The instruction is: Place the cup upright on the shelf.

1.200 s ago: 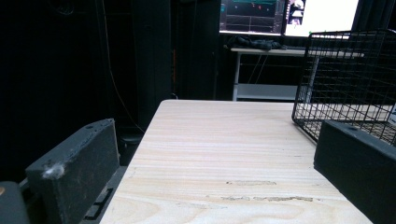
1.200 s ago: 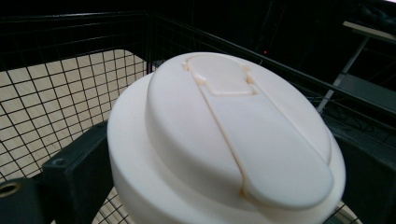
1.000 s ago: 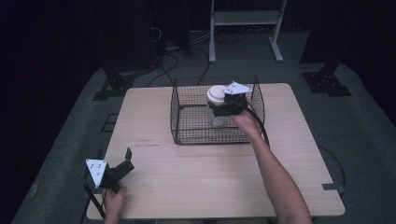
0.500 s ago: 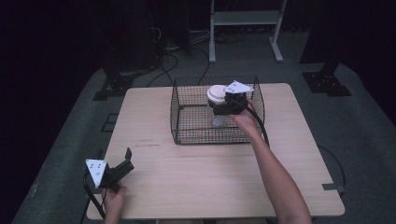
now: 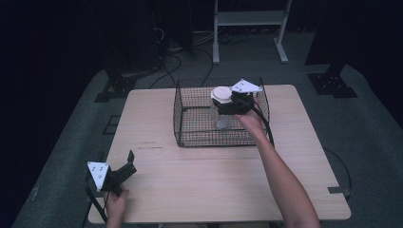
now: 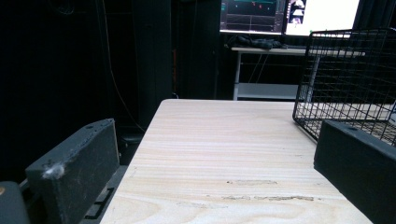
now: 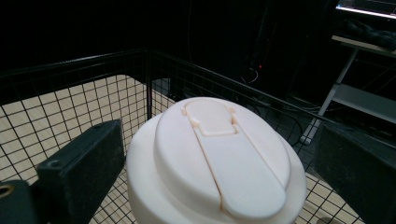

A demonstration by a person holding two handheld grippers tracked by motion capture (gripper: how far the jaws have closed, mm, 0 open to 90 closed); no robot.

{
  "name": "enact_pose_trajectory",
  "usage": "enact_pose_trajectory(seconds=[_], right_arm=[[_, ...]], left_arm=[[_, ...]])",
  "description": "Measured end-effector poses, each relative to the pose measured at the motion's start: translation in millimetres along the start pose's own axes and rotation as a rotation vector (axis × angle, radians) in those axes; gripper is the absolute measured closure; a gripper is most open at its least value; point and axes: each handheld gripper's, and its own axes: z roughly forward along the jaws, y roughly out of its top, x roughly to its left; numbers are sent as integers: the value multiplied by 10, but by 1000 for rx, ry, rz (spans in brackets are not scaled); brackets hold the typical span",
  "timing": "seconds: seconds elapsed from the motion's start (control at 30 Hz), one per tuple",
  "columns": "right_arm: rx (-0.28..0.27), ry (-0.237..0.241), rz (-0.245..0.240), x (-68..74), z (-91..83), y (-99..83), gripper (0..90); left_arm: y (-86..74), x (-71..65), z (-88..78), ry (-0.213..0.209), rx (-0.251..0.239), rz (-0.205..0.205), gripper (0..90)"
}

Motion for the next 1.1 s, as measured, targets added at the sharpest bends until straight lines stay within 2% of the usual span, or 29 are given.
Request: enact_pose_trajectory(seconds=[0.3,0.53,0.73,1.1], right_arm=[[-26,-5,3,-45,-141,78,17],[-36,-14,-4,-44,-271,148,17],[-47,-9,-3,-32,-369,180,17],[-60,-6,-26,-28,-559,256,17]], left_arm=[[-1,2,5,6,3,4,0],[-1,17,1,-1,1,-11,0],[-1,5,-6,-1,-1,-4,0],[-2,12,-2,3,0,-6,0]])
